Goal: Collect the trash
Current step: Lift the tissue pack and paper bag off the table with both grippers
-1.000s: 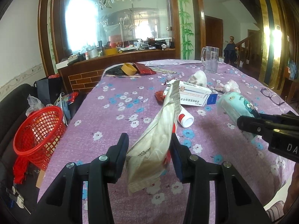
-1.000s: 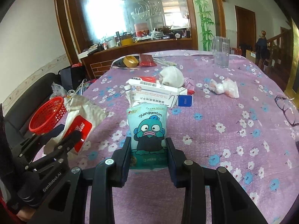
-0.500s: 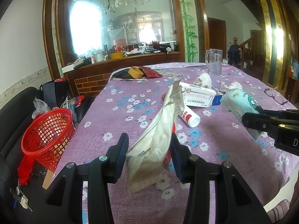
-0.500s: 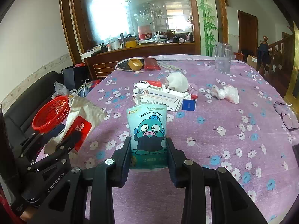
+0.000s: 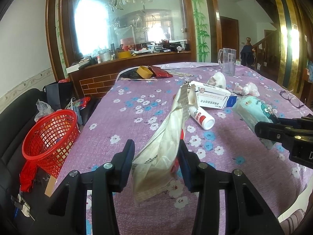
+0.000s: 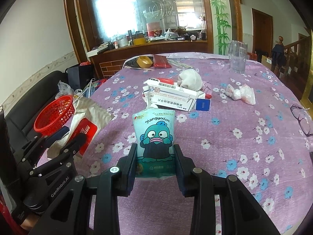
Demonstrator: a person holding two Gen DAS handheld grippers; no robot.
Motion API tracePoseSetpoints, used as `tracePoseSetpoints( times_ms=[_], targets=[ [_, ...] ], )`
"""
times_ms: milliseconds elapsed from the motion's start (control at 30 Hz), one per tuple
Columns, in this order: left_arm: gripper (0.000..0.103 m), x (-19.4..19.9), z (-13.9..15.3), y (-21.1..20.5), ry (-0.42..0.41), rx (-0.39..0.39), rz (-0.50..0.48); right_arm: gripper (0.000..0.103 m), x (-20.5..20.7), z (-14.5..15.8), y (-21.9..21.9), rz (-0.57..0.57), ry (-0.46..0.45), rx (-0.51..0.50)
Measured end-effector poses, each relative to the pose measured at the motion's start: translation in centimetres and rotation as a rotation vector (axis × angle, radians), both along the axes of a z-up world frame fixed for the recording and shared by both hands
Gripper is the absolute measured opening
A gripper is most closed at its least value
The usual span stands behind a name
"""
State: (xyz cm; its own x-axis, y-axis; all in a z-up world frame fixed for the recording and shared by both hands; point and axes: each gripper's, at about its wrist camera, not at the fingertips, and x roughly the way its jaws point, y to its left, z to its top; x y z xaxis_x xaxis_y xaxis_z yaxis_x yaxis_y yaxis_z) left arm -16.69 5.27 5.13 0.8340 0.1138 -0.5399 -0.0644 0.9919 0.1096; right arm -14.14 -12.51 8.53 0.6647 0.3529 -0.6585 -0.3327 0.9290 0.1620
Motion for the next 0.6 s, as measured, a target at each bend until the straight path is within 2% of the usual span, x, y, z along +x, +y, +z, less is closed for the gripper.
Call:
tracePoseSetpoints(
  times_ms=[600],
  targets=[
    [0.043,0.1,-0.3,1.7,0.010,-0.026,0.032,0.038,0.6,-0.4,1.5,0.035,0.015,-0.006]
  ],
)
